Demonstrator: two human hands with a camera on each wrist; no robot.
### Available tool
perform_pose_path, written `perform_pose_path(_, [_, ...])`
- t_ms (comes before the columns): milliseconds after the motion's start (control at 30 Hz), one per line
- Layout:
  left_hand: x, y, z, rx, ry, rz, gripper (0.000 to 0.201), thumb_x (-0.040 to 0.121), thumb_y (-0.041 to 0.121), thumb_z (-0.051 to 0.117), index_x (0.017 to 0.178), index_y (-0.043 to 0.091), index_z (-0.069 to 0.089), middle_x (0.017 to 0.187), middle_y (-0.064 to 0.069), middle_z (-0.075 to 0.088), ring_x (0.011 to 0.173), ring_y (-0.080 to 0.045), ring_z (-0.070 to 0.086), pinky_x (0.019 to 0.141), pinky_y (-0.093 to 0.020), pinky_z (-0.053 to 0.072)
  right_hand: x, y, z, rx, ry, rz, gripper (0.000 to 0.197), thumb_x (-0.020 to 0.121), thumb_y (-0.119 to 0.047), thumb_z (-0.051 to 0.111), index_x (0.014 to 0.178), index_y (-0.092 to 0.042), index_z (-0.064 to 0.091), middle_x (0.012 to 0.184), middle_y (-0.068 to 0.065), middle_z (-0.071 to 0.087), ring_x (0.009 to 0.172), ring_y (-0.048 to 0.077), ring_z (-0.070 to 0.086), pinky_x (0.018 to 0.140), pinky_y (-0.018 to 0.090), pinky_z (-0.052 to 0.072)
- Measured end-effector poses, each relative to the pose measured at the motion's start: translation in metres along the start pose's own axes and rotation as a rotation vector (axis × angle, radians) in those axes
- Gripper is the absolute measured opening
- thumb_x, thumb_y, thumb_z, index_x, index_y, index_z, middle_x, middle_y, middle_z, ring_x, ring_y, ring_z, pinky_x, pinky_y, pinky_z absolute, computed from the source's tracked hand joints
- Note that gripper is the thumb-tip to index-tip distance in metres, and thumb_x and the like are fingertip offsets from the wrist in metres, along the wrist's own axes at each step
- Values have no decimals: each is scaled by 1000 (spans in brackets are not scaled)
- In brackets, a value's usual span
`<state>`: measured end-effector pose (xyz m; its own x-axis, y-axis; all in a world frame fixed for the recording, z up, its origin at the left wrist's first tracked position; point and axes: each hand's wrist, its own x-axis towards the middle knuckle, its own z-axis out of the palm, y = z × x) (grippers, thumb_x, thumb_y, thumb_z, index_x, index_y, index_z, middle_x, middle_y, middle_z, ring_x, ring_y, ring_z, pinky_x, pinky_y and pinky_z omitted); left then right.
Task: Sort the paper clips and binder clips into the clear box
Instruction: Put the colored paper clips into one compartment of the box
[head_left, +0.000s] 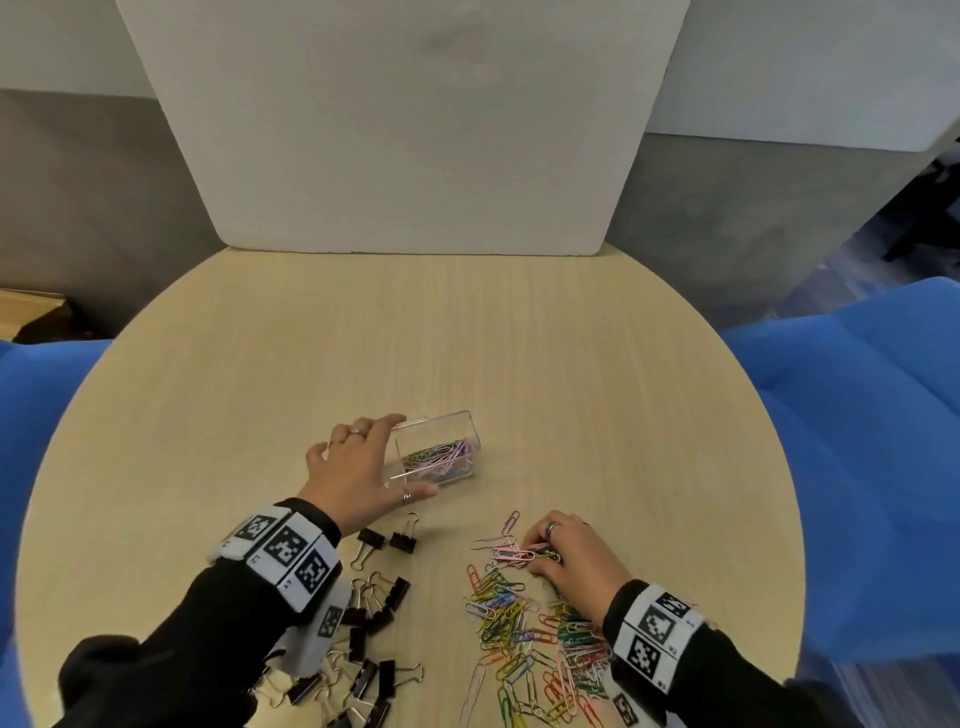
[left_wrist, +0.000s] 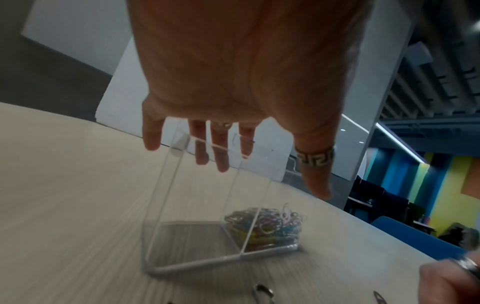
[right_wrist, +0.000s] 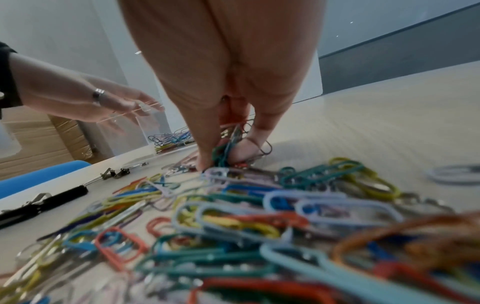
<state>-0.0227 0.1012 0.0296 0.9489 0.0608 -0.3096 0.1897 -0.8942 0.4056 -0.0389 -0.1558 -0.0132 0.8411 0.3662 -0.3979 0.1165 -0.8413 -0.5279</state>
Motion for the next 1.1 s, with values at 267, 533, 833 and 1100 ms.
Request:
perform_pose_path(267, [-3, 1, 9, 68, -16, 86, 80, 77, 37, 68, 141, 29, 20, 130, 3, 43, 120, -20, 36, 97, -40, 38, 7, -5, -18, 85, 37, 58, 14, 82, -13, 67, 96, -14, 69, 95, -1, 67, 83, 7, 56, 71, 2, 38])
perform_pose_path(533, [-4, 2, 13, 106, -8, 93, 72, 82, 24, 62, 140, 28, 20, 129, 3, 41, 118, -20, 34, 92, -36, 41, 28, -66, -68, 215, 214, -167, 12, 81, -12, 67, 93, -15, 69, 83, -10, 61, 76, -7, 53, 70, -1, 40])
perform_pose_path(833, [-4, 4, 12, 135, -10, 88, 69, 85, 27, 60, 140, 27, 20, 131, 2, 38, 121, -22, 33, 91, -36, 41, 67, -95, -23, 3, 344, -493, 14, 73, 0, 70, 86, -6, 71, 85, 6, 67, 84, 17, 56, 74, 21, 44])
perform_pose_path(1100, [-3, 1, 15, 130, 12, 103, 70, 84, 27, 61, 140, 28, 19, 131, 4, 38, 121, -20, 32, 90, -35, 40, 61, -80, -30, -254, 367, -623, 17, 79, -27, 67, 94, -19, 69, 90, -6, 70, 73, 11, 64, 75, 20, 40])
